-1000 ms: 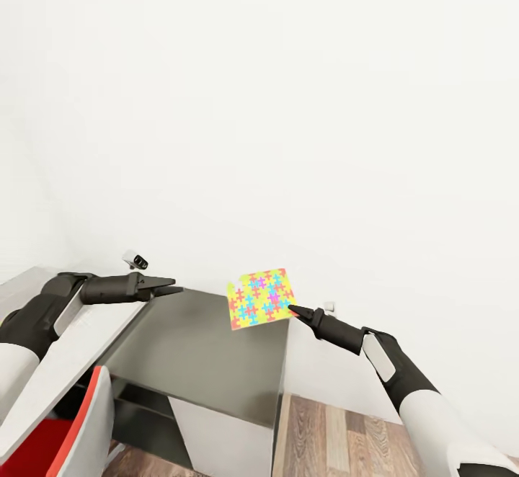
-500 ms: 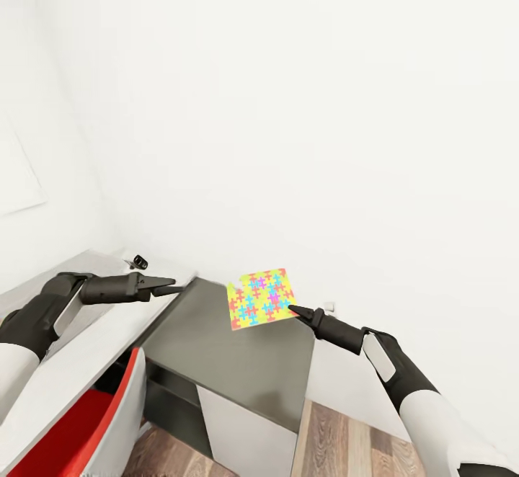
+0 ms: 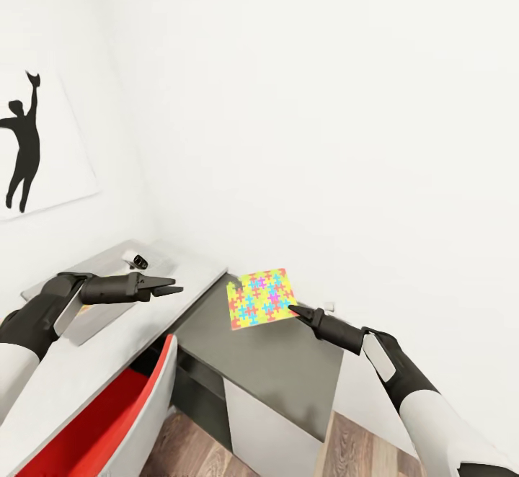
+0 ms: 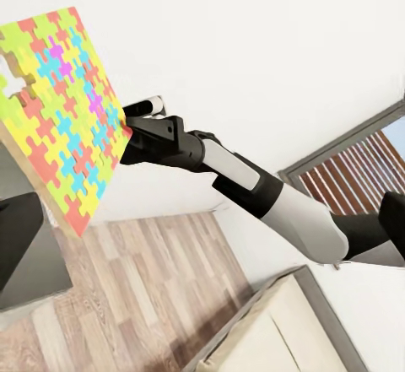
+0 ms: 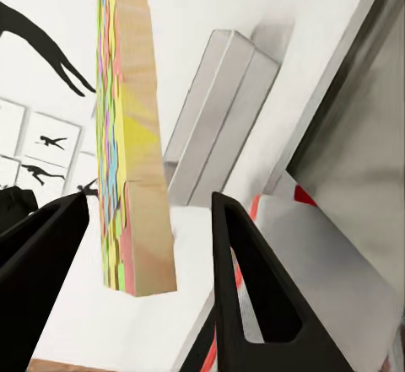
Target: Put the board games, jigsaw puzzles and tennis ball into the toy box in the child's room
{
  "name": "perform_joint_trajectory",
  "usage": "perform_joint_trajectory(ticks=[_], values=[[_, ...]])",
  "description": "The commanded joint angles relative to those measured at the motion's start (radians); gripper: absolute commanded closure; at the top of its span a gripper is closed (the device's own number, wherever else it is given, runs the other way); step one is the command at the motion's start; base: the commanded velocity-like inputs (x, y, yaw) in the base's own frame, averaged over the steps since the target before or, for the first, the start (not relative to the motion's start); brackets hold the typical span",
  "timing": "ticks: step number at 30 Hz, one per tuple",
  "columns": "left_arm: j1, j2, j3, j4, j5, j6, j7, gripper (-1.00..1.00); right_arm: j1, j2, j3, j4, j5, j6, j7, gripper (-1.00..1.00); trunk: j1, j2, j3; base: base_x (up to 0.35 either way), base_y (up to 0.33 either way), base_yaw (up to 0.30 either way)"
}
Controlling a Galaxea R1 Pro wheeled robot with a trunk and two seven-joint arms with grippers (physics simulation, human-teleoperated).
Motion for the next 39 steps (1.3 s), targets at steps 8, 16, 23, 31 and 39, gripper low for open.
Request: perform_joint_trajectory(ticks=[8,16,23,31,39], values=[[-0.002,0.001,-0.004,0.001,0.002,0.011,-0.004,-1.00,-0.001,0.000,-0.001,-0.001,-0.004,0.006,0.001,1.00,0.001,-0.002,-0.002,0.000,0.000,0.291],[-0.002,0.001,-0.004,0.001,0.002,0.011,-0.004,-1.00,-0.001,0.000,-0.001,-0.001,-0.004,0.006,0.001,1.00,0.001,-0.002,-0.002,0.000,0.000,0.292],[-0.002,0.001,-0.004,0.001,0.002,0.011,-0.004,-1.00,-0.001,0.001,-0.001,-0.001,-0.002,0.006,0.001,1.00,0.001,-0.002,-0.002,0.000,0.000,0.291],[-0.002,0.001,-0.004,0.001,0.002,0.011,-0.004,-1.00,-0.001,0.001,-0.001,-0.001,-0.002,0.006,0.001,1.00,0.001,-0.002,-0.002,0.000,0.000,0.291],[-0.002,0.004,-0.004,0.003,0.004,0.012,-0.004,-1.00,0.000,0.000,-0.003,-0.001,-0.002,0.005,0.000,1.00,0.001,-0.002,-0.002,0.000,0.000,0.292]])
